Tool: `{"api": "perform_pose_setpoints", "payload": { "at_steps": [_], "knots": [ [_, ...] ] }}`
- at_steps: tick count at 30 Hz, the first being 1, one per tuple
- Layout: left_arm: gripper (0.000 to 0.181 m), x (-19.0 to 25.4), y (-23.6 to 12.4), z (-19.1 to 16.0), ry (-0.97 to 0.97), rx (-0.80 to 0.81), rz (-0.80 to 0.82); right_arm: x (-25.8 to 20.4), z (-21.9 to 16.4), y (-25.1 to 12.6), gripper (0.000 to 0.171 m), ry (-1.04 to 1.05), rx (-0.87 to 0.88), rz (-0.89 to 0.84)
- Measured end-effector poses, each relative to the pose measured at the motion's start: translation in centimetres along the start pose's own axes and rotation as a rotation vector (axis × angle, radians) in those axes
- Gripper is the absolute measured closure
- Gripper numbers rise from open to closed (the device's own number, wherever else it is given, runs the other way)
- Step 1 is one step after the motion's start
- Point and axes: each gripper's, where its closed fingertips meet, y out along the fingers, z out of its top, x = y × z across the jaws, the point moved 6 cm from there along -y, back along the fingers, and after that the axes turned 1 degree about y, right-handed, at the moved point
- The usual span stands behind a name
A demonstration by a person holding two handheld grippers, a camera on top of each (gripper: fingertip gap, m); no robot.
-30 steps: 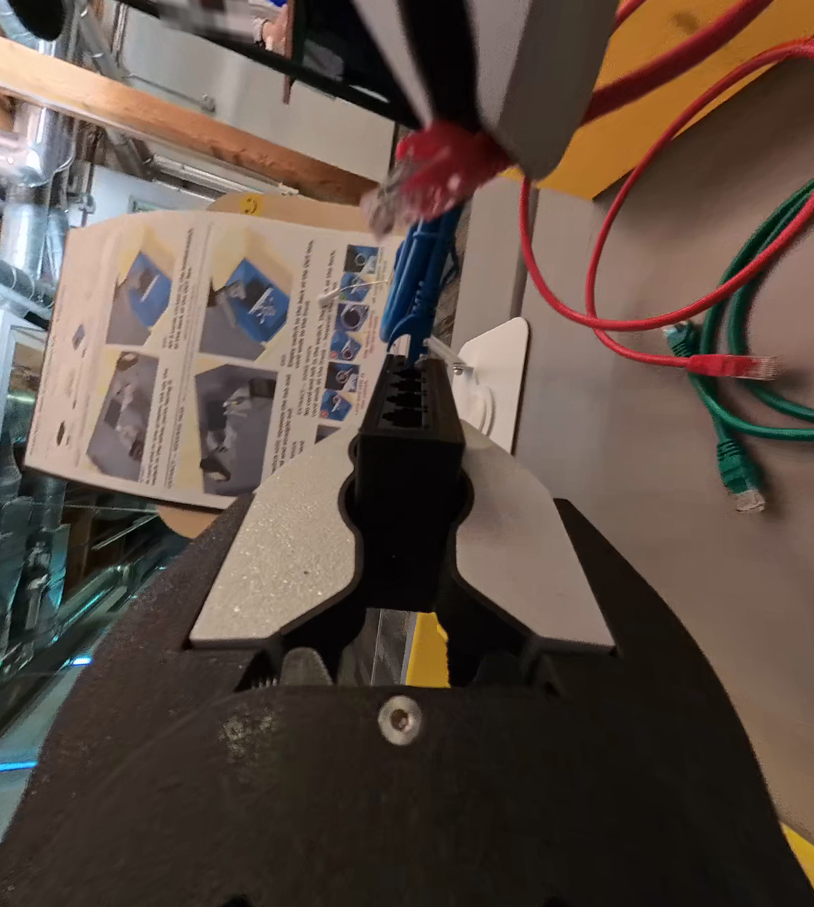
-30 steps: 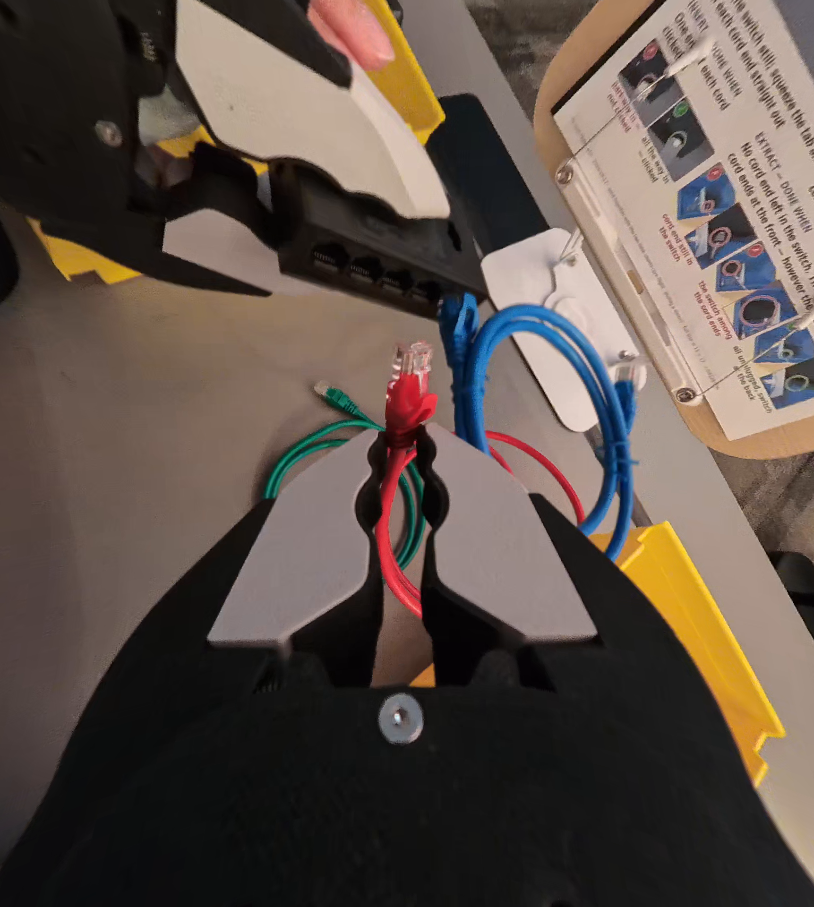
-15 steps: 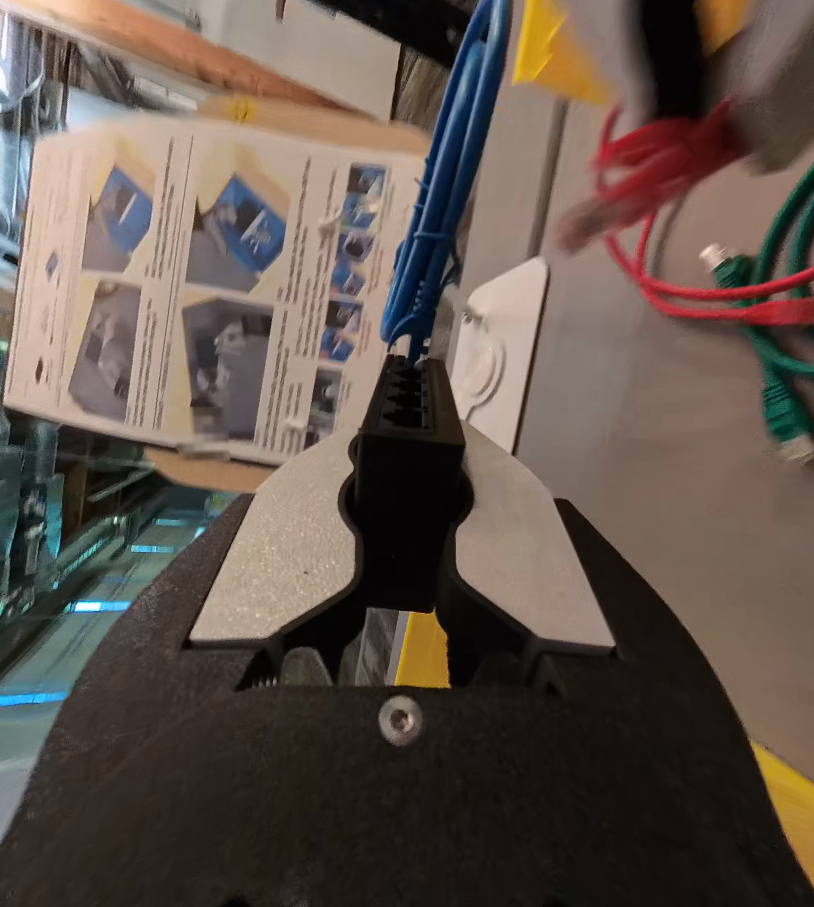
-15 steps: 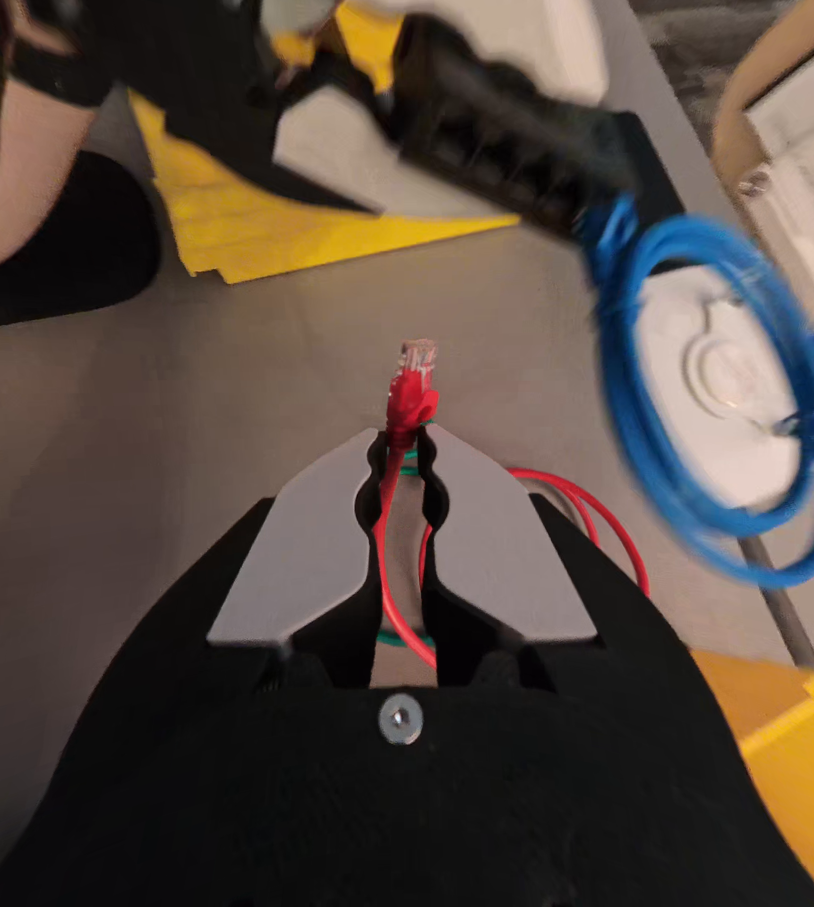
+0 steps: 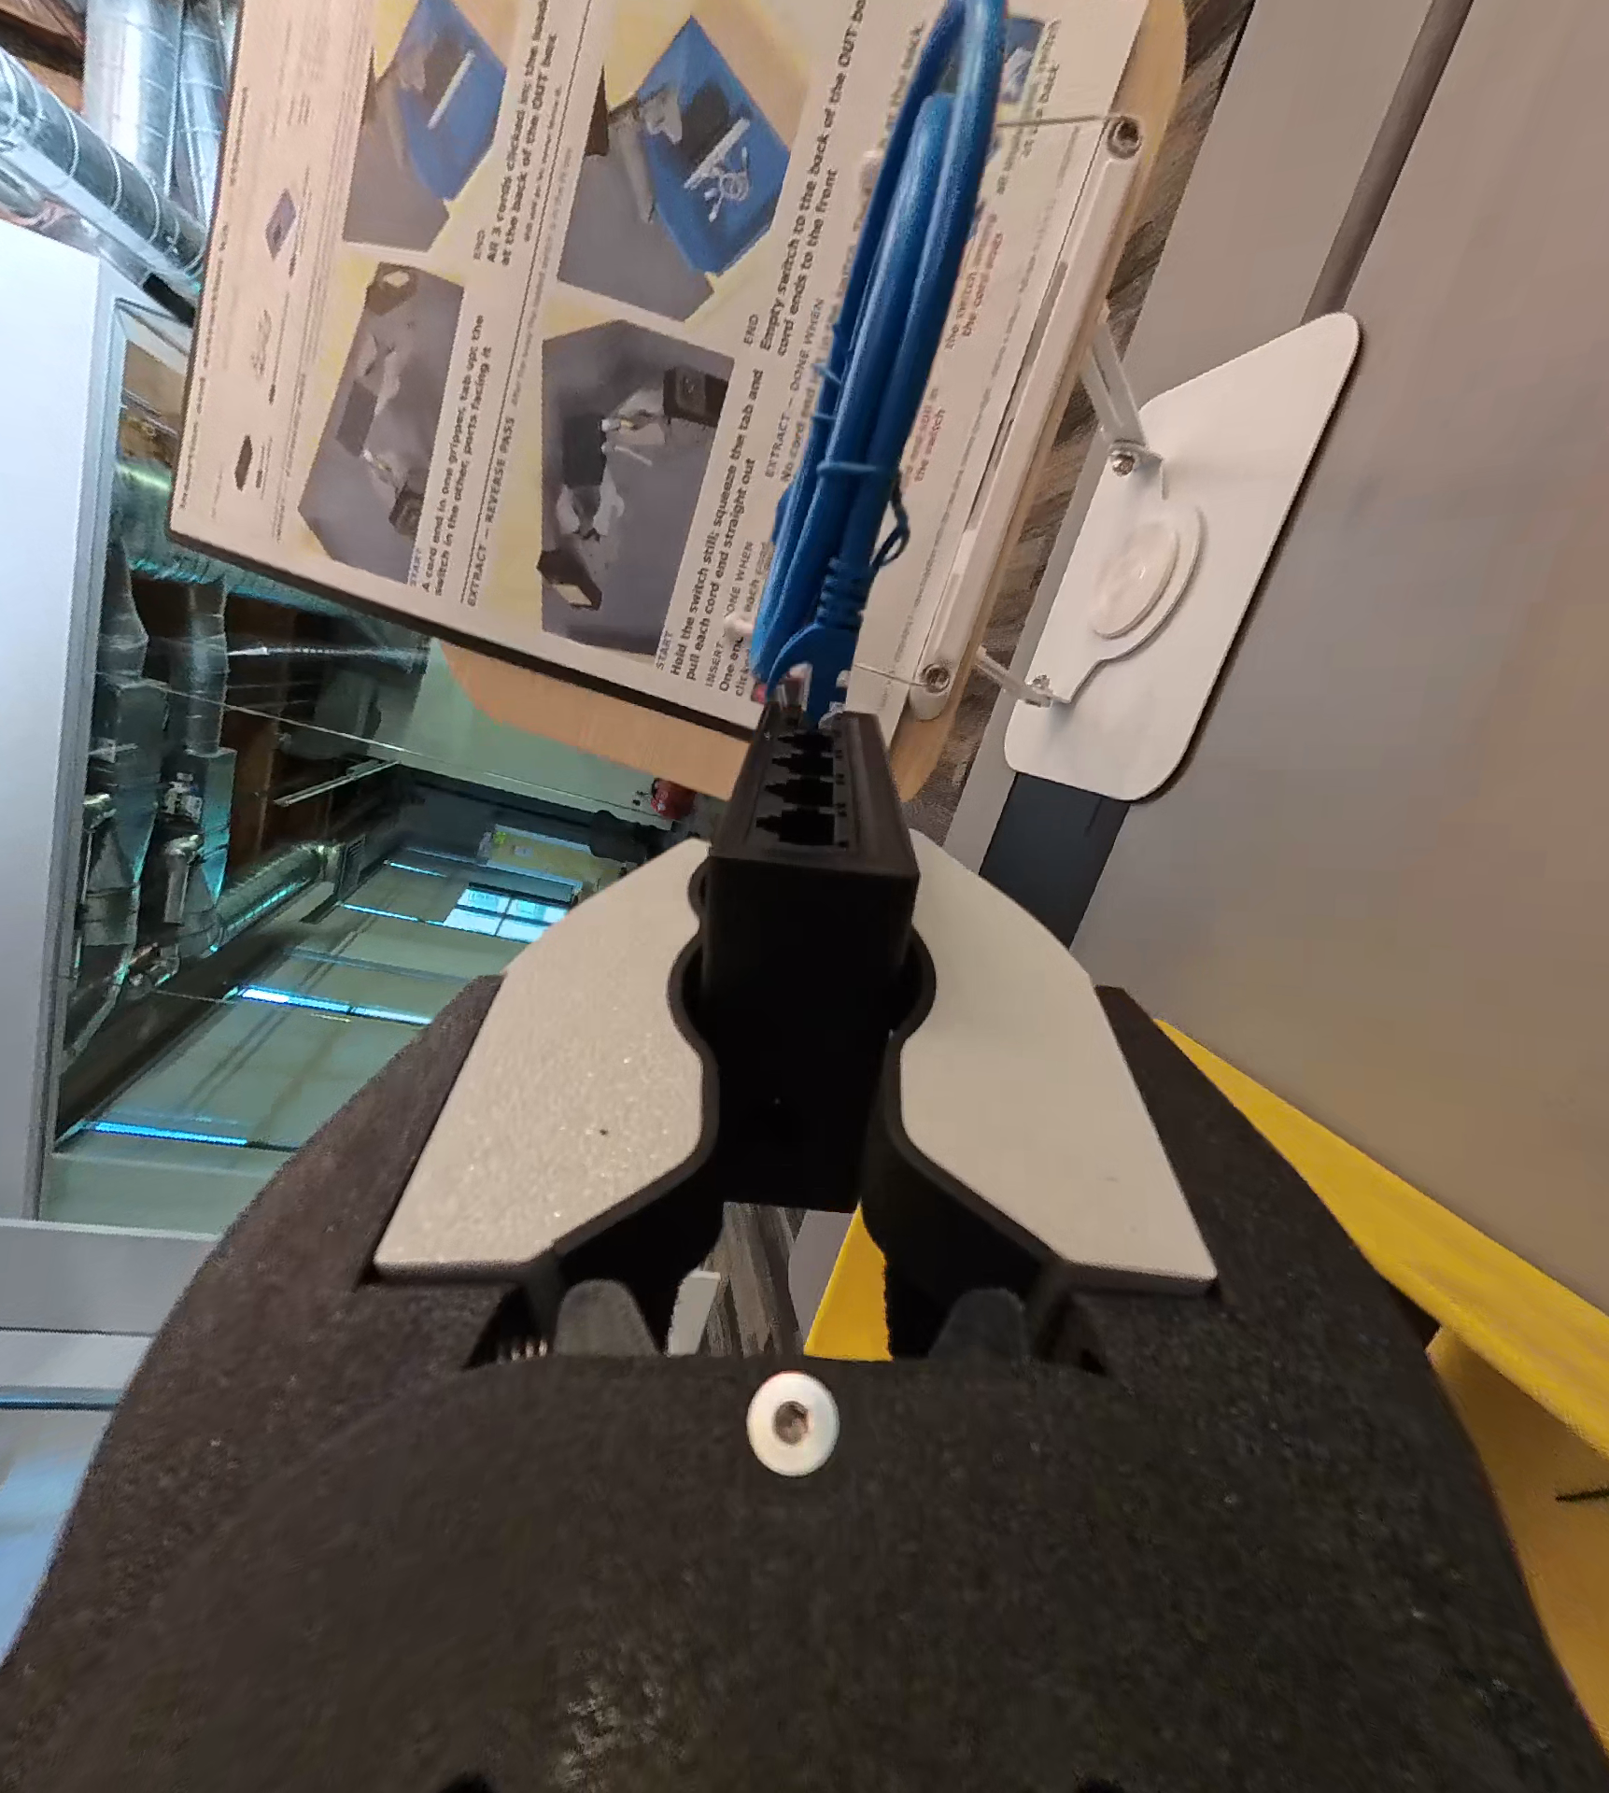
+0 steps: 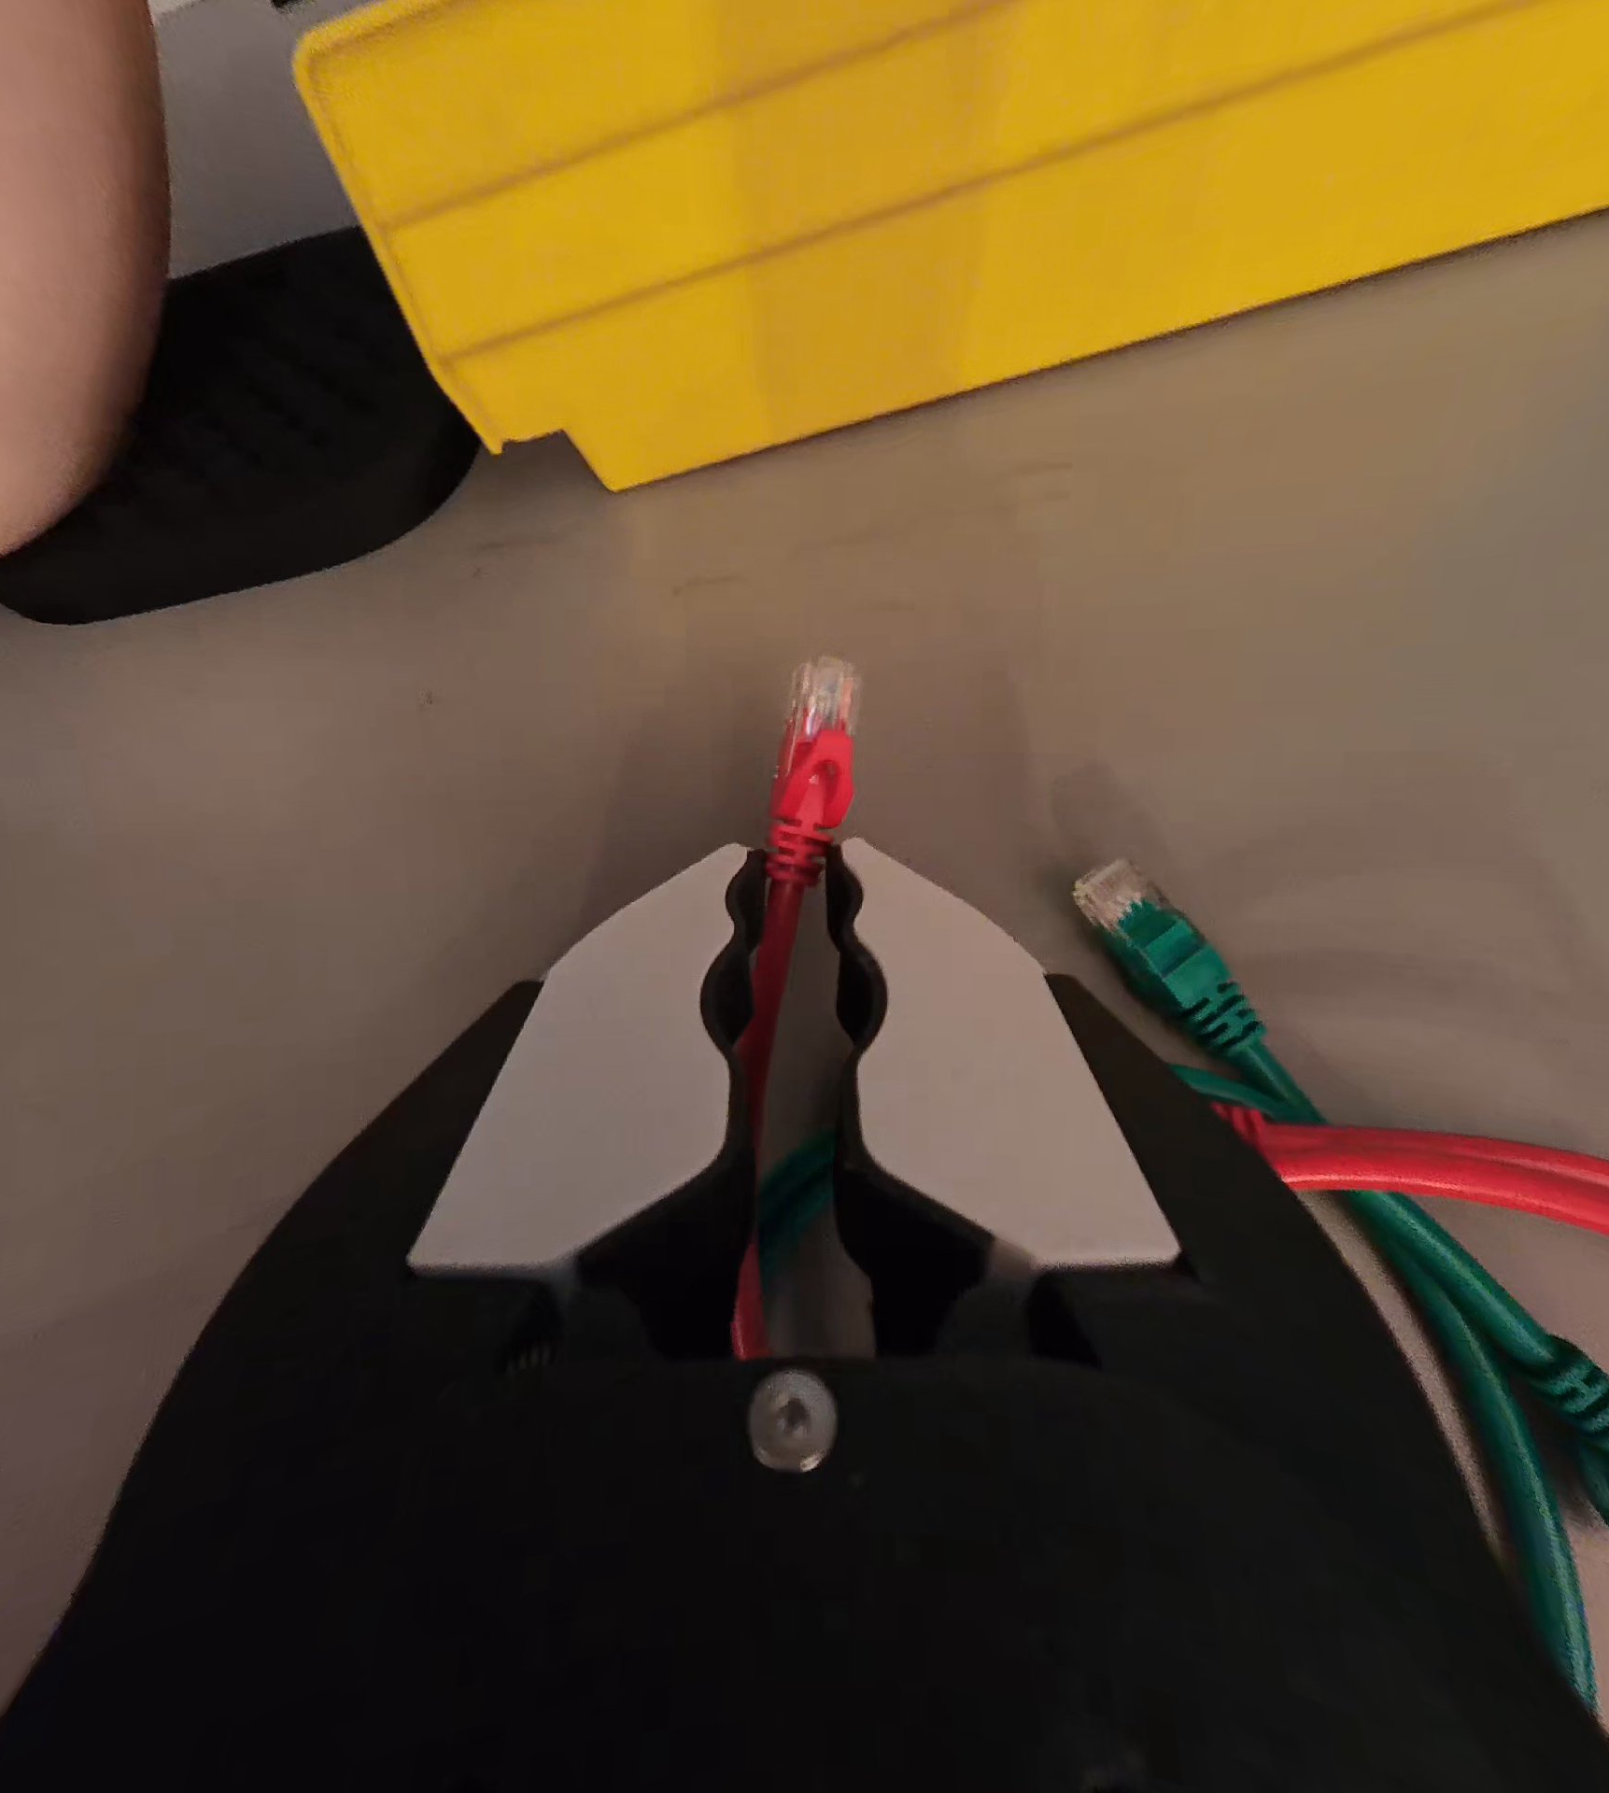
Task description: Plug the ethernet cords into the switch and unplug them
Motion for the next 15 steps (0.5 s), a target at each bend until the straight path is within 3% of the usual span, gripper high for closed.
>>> {"api": "perform_pose_setpoints", "payload": {
  "at_steps": [8, 15],
  "knots": [
    [0.152, 0.4, 0.1, 0.6, 0.020, 0.004, -0.006, 0.3, 0.5, 0.0, 0.142, 0.125, 0.077, 0.111],
    [0.152, 0.2, 0.1, 0.4, 0.019, -0.004, -0.001, 1.2, 1.0, -2.4, 0.138, 0.187, 0.290, 0.045]
  ]
}}
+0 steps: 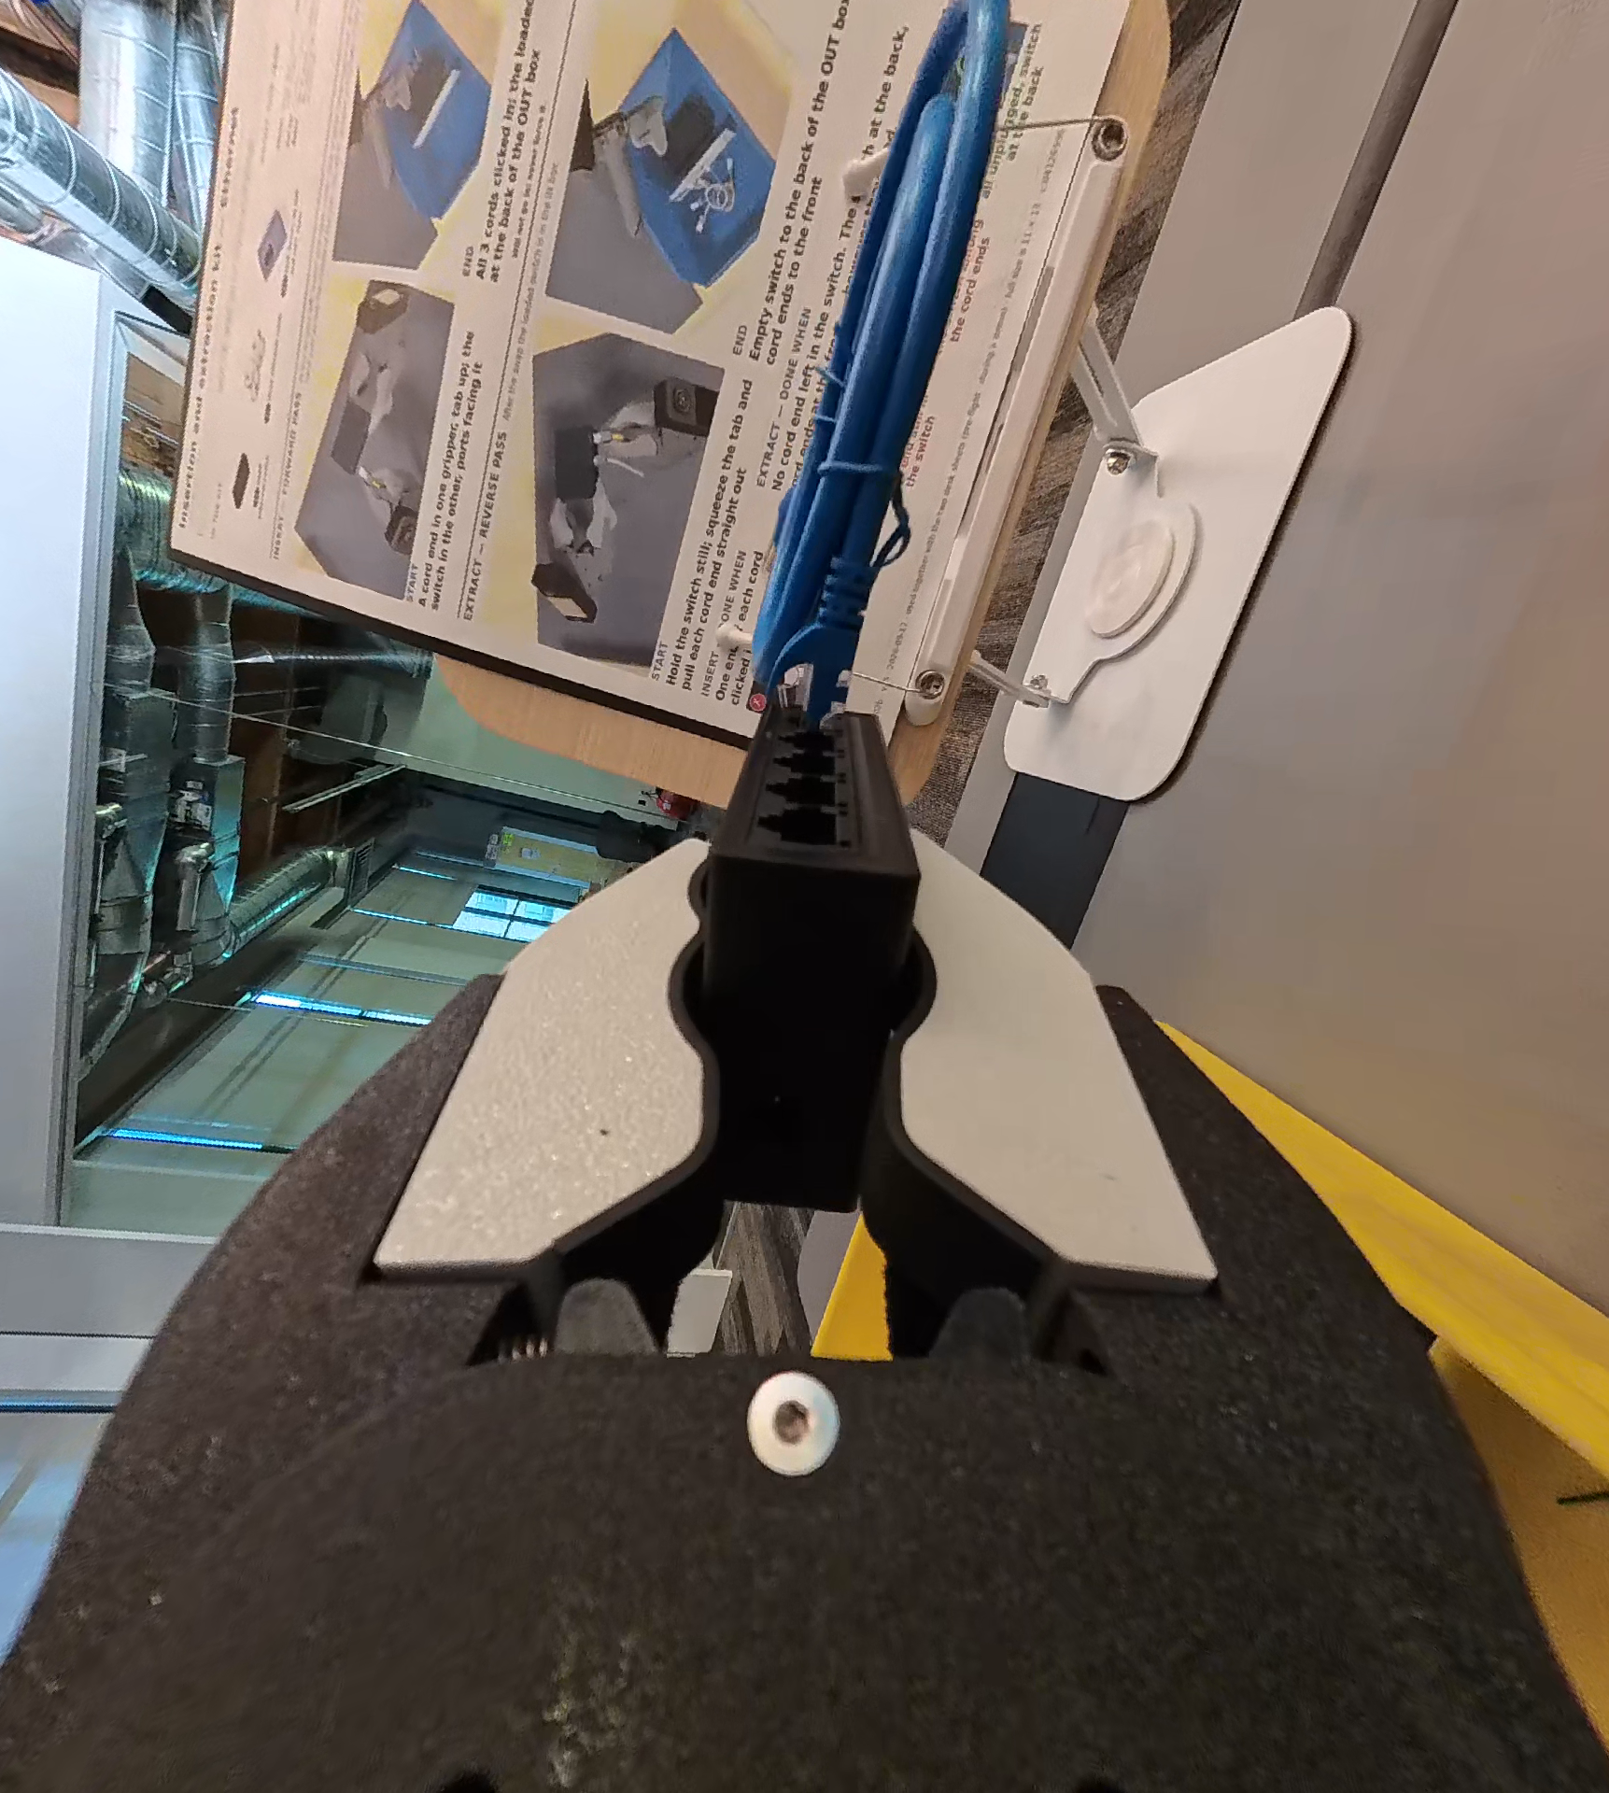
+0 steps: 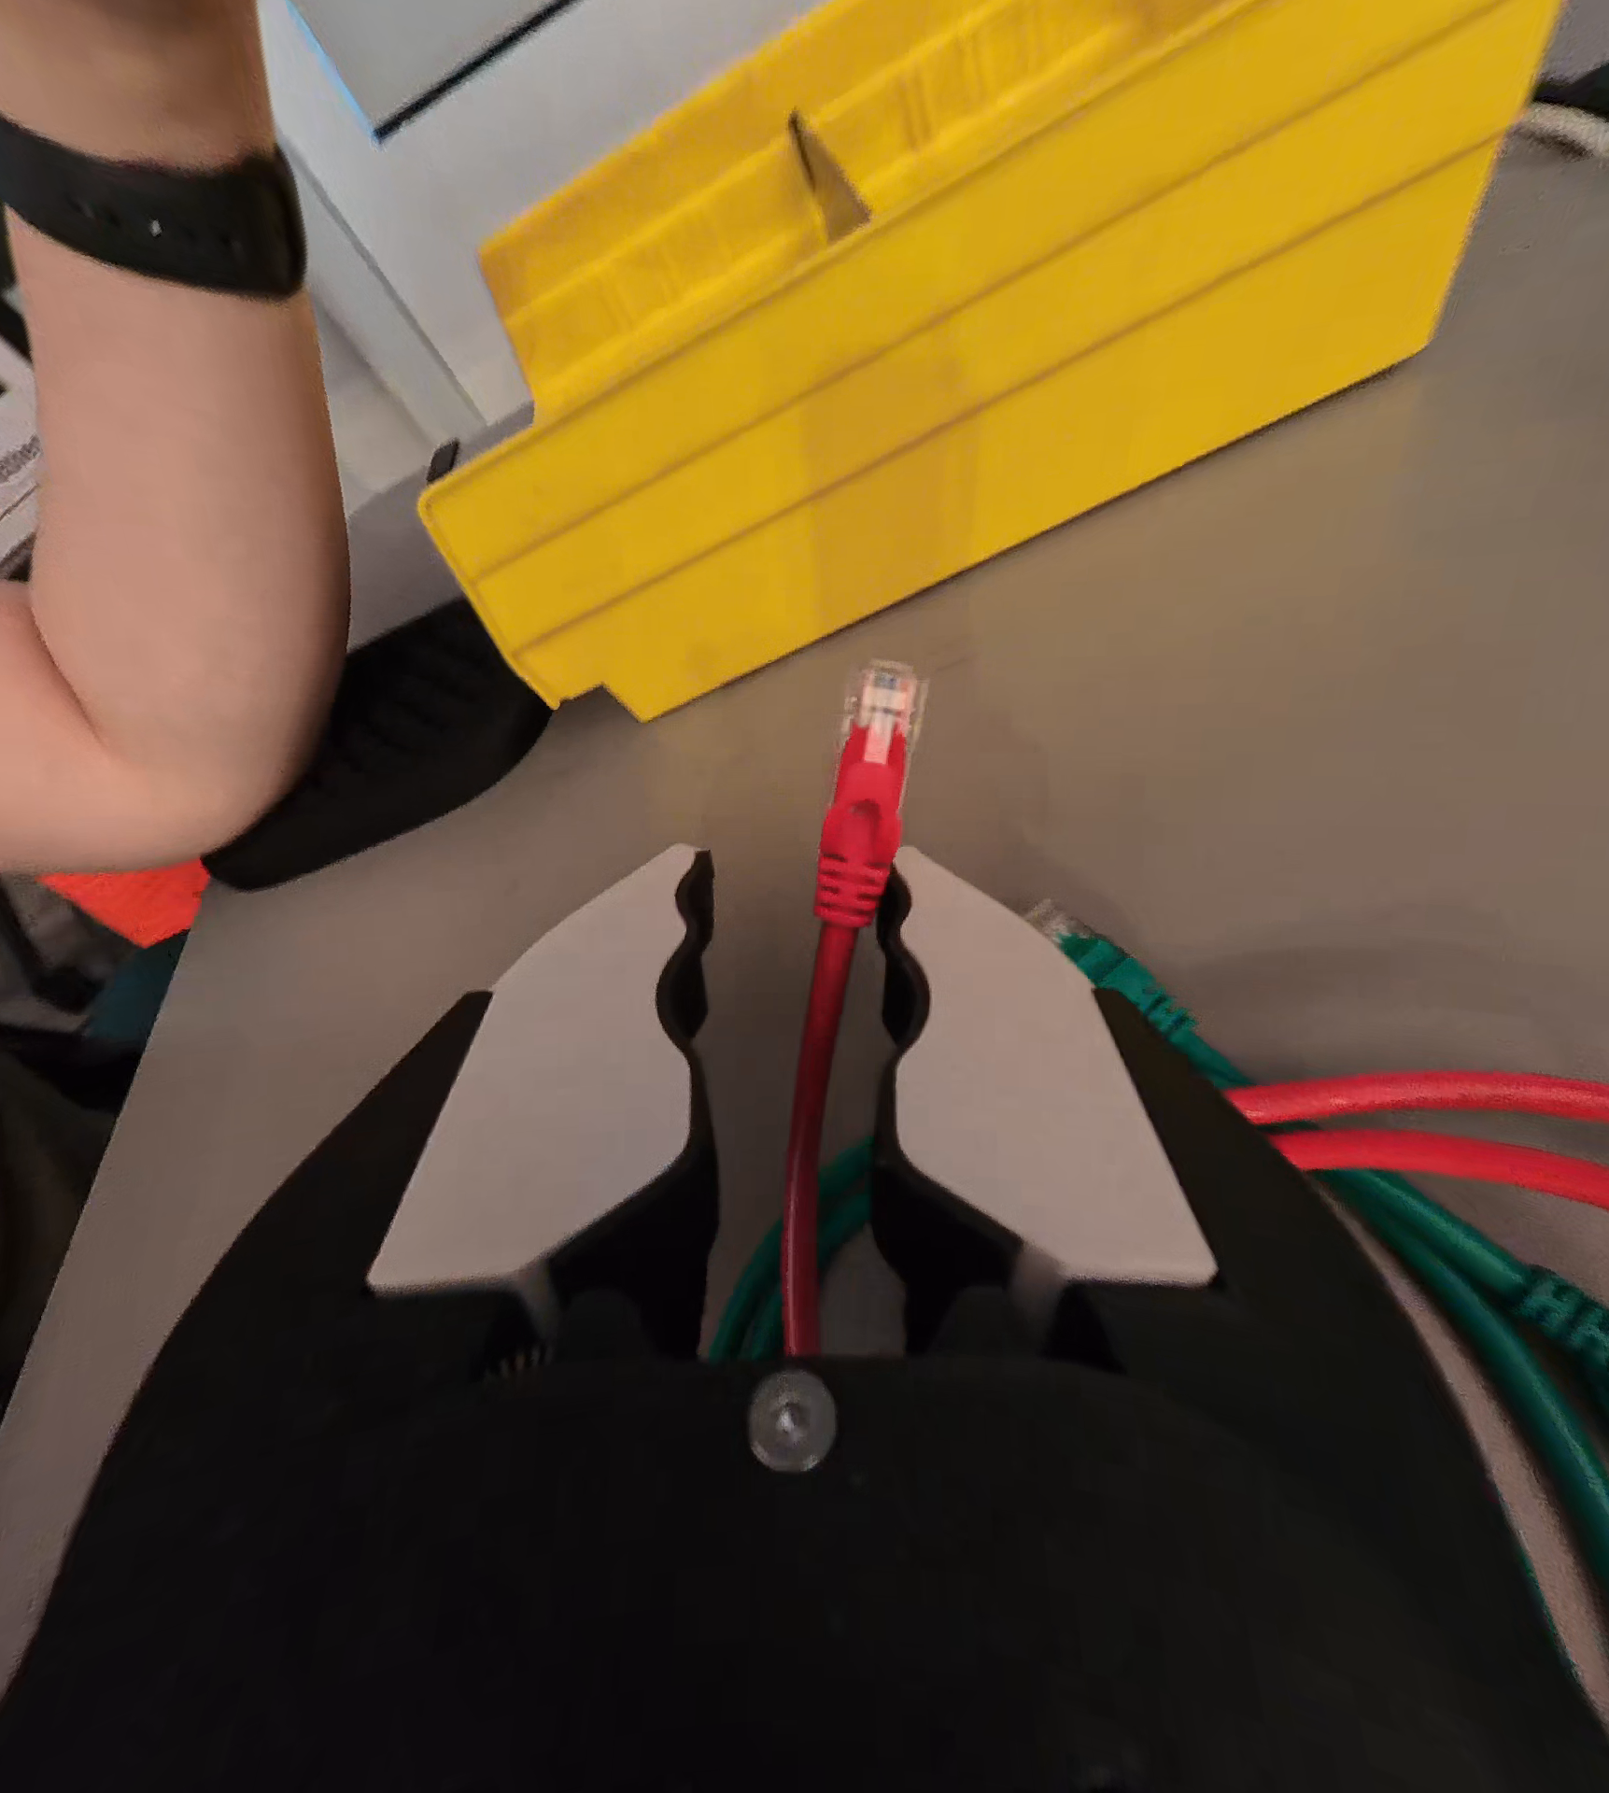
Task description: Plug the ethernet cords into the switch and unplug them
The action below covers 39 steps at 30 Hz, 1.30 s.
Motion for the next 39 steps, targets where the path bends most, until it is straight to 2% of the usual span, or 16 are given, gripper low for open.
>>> {"api": "perform_pose_setpoints", "payload": {
  "at_steps": [5, 9, 14, 16, 19, 25, 39],
  "knots": [
    [0.152, 0.0, 0.0, 0.2, 0.003, 0.005, 0.002, 0.5, 0.4, -1.3, 0.138, -0.076, 0.025, -0.207],
    [0.152, 0.0, 0.0, 0.2, 0.002, 0.004, 0.002, 1.2, -0.1, -1.2, 0.137, -0.093, -0.027, -0.340],
    [0.152, -0.1, -0.1, 0.3, 0.003, 0.005, 0.005, 1.7, -0.3, -1.3, 0.135, -0.045, 0.002, -0.383],
    [0.152, -0.1, -0.1, 0.3, 0.000, 0.006, 0.005, 1.7, -0.6, -1.4, 0.136, 0.006, -0.021, -0.374],
    [0.152, -0.2, -0.1, 0.2, 0.003, 0.002, 0.009, 1.5, -0.6, -1.9, 0.142, 0.061, -0.048, -0.453],
    [0.151, -0.2, -0.2, 0.4, 0.008, 0.003, 0.013, 1.6, -1.0, -1.6, 0.146, 0.048, -0.151, -0.562],
    [0.152, 0.1, -0.1, 1.0, 0.022, 0.015, 0.010, 2.4, -1.8, 0.0, 0.151, 0.113, -0.171, -0.467]
  ]
}}
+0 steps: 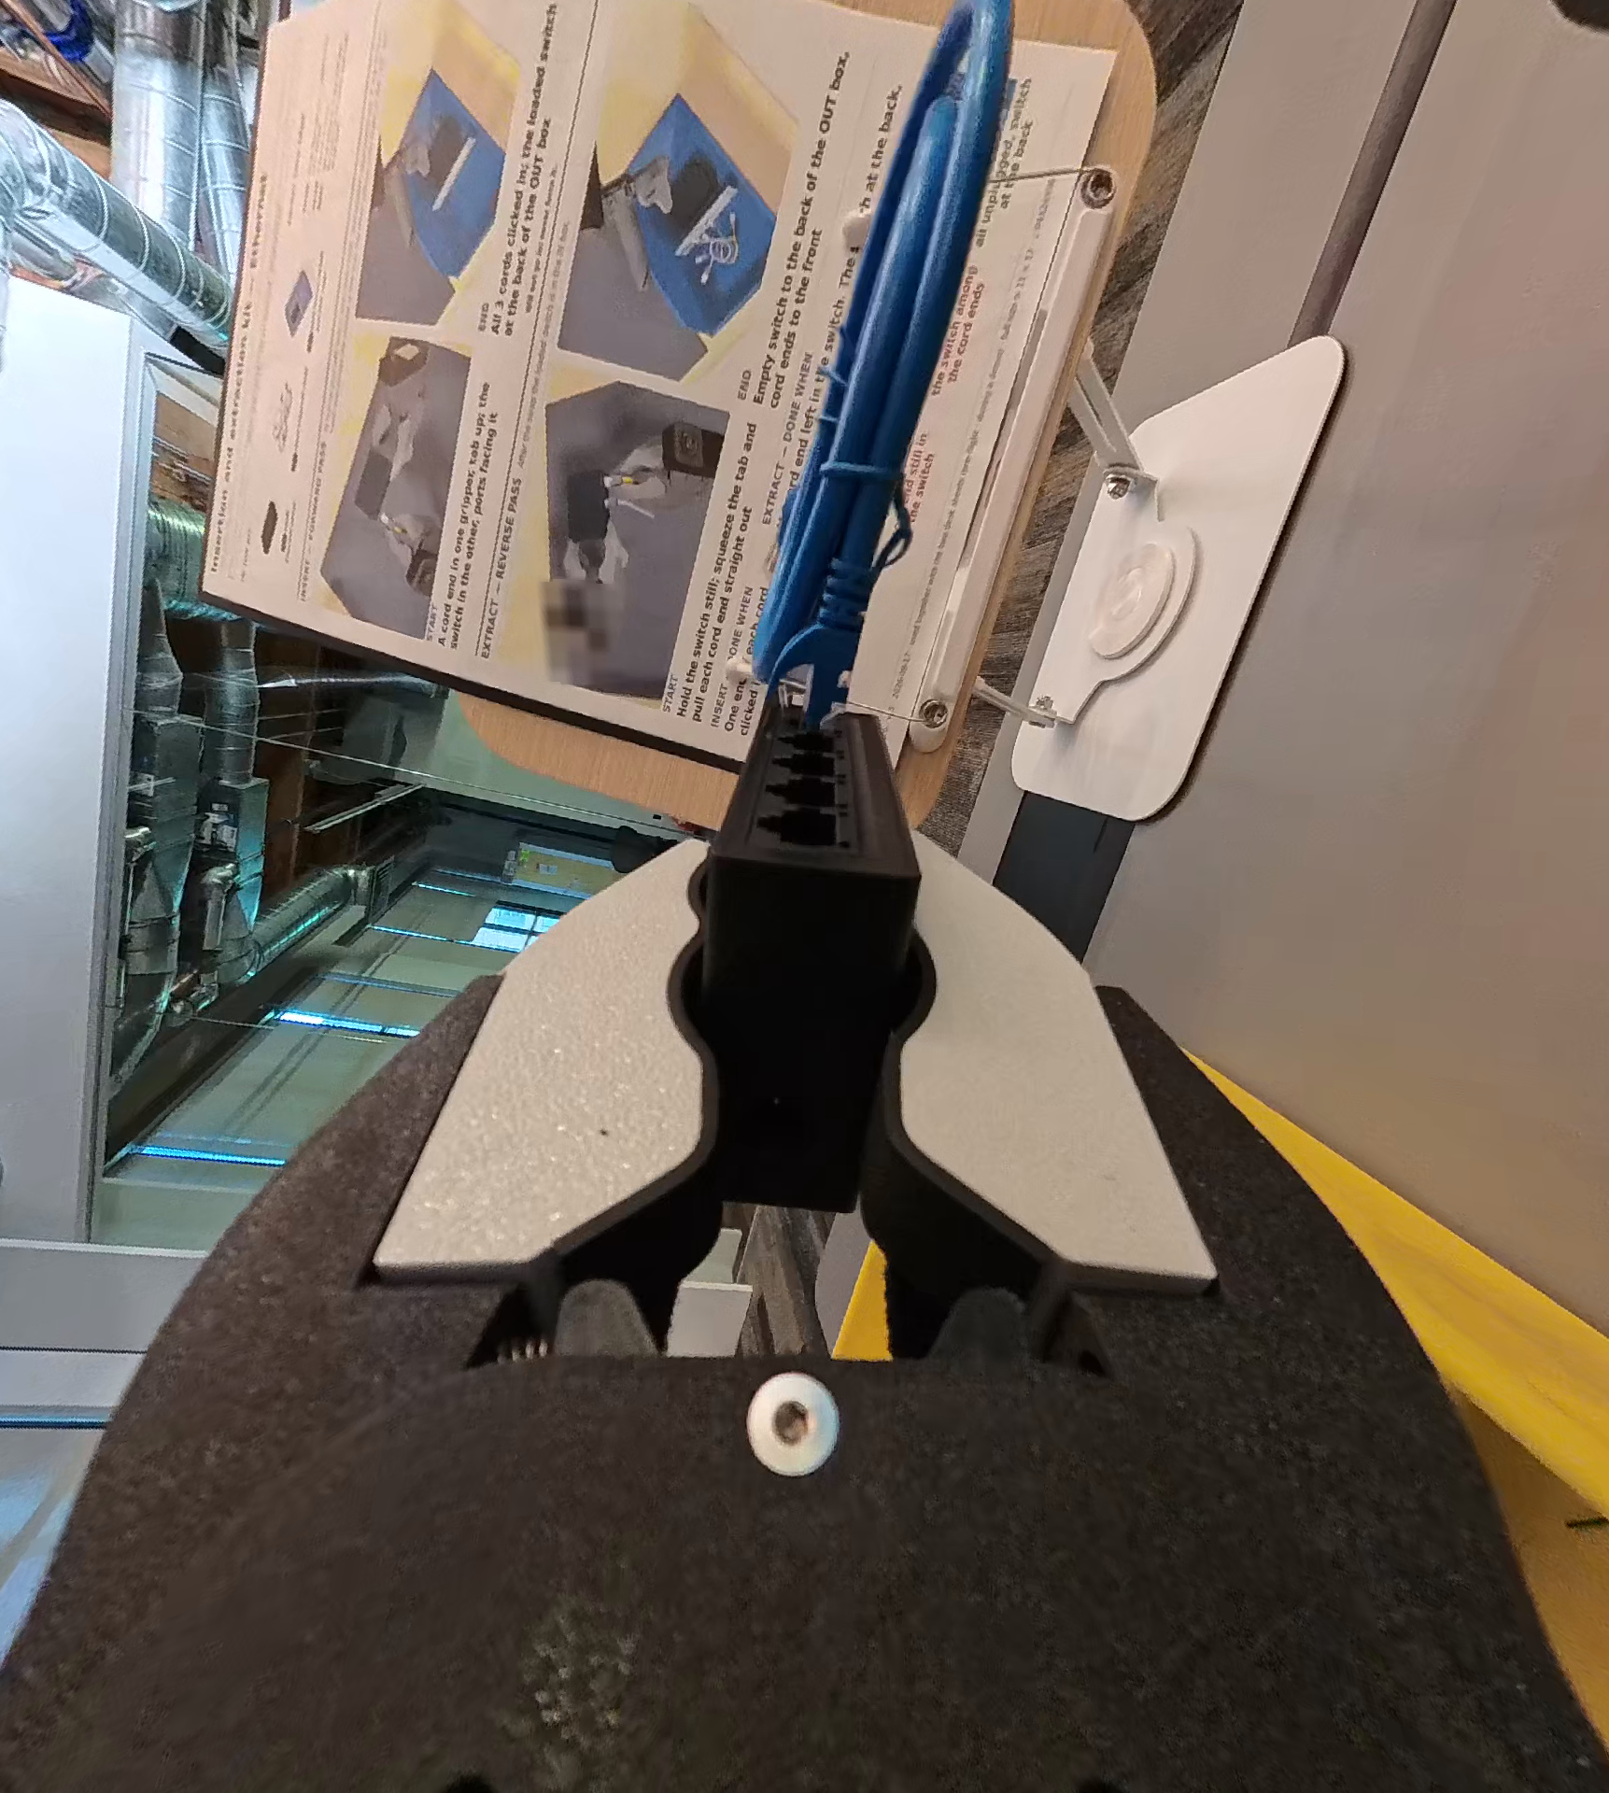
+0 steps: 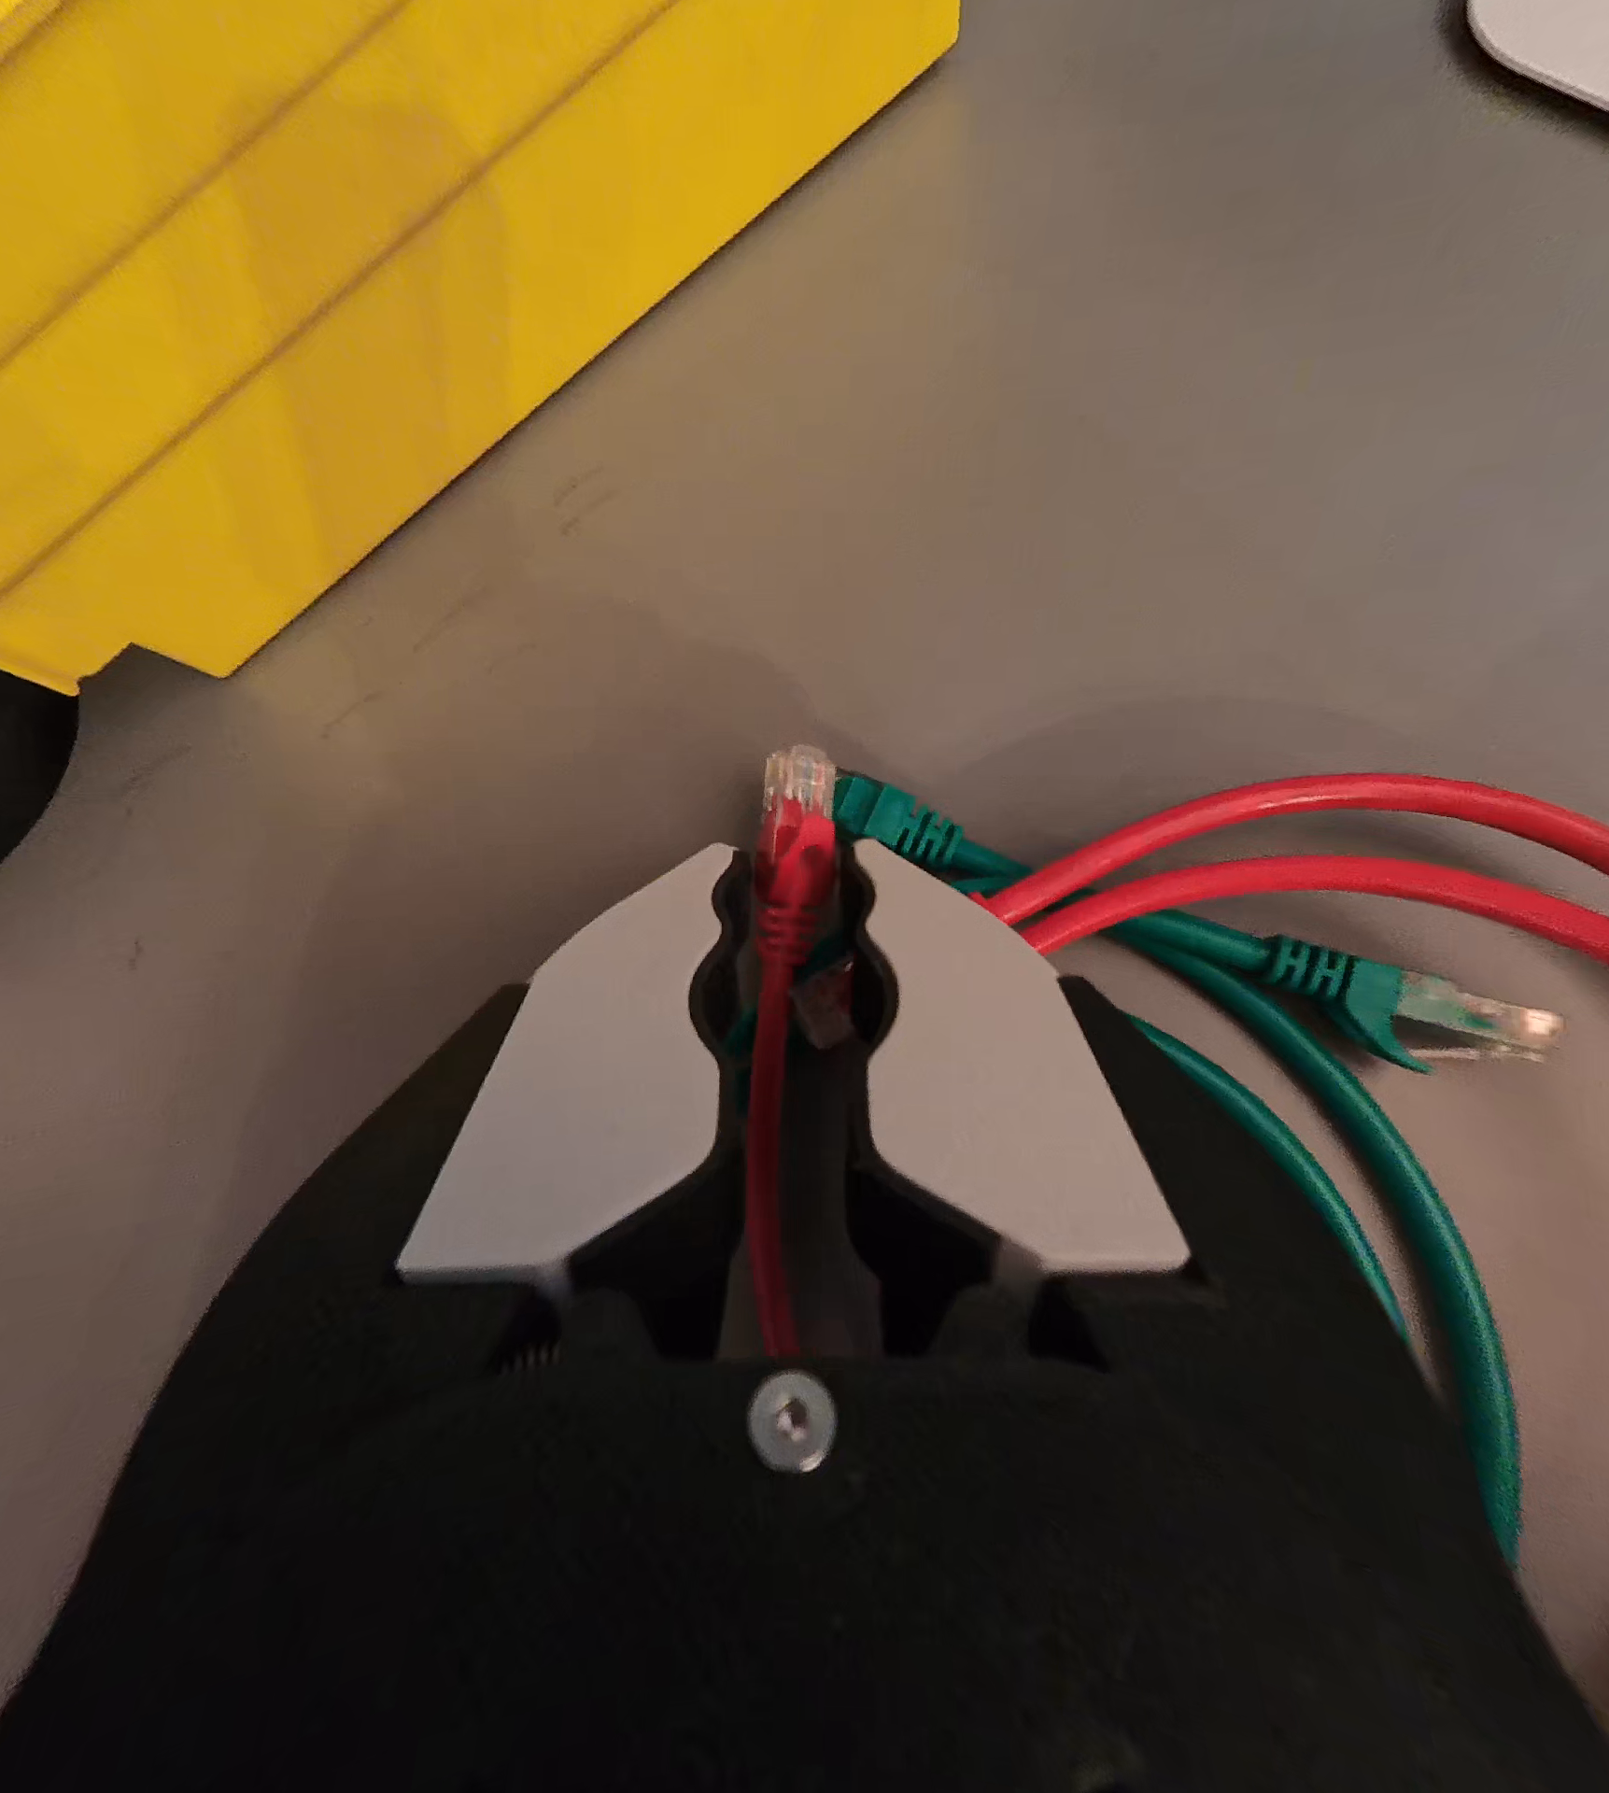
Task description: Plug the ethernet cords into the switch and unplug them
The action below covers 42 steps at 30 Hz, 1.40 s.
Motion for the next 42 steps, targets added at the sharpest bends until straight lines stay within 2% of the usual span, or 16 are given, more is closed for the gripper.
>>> {"api": "perform_pose_setpoints", "payload": {
  "at_steps": [8, 21, 27, 31, 37, 42],
  "knots": [
    [0.152, 0.2, 0.1, 0.1, 0.007, 0.002, -0.006, 0.3, -0.2, -0.4, 0.155, 0.107, 0.077, 0.072],
    [0.152, 0.0, 0.0, -0.1, 0.000, 0.000, 0.001, -0.9, -0.7, -1.1, 0.152, -0.051, -0.055, -0.005],
    [0.152, 0.0, 0.1, 0.0, 0.002, 0.001, 0.002, -1.2, -0.9, -0.7, 0.151, -0.138, -0.074, -0.042],
    [0.152, 0.0, 0.1, -0.1, 0.004, -0.002, 0.003, -1.0, -0.9, -0.8, 0.153, -0.139, -0.054, -0.005],
    [0.152, 0.5, 0.5, -0.2, 0.014, 0.001, -0.018, -1.5, 2.3, -4.9, 0.155, -0.277, 0.180, -0.051],
    [0.152, 1.2, 0.7, 0.7, 0.031, 0.031, -0.038, -2.4, 4.1, -8.6, 0.155, -0.421, 0.253, -0.165]
  ]
}}
